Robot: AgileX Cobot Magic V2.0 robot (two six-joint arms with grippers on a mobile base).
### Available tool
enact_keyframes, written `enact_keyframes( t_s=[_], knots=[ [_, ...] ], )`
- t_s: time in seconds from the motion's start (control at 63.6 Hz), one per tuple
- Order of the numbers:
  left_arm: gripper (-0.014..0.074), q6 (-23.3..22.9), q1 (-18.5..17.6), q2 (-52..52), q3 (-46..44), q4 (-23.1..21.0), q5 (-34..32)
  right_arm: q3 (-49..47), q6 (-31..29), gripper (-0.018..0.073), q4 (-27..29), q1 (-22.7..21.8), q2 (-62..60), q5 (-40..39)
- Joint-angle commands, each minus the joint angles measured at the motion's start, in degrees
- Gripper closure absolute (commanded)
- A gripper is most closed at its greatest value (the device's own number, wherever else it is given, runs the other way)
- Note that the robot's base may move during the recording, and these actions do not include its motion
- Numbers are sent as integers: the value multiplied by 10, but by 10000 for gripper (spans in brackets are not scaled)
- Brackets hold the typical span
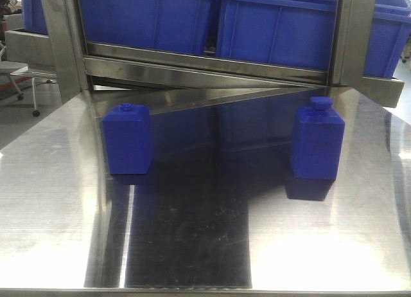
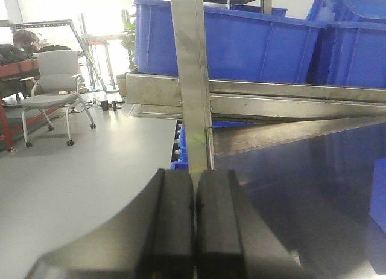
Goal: Pick and sort blue part to right shelf
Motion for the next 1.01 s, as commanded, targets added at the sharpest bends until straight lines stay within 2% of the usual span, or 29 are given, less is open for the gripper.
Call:
enact_keyframes(
  t_s=[0.0, 0.817, 0.99],
  knots=[
    [472, -3, -1, -12, 14, -5, -45, -14, -1, 505, 0, -2, -12, -52],
    [472, -3, -1, -12, 14, -5, -45, -14, -1, 505, 0, -2, -12, -52],
    [472, -3, -1, -12, 14, -5, -45, -17, -1, 505, 13, -2, -12, -74]
  ],
)
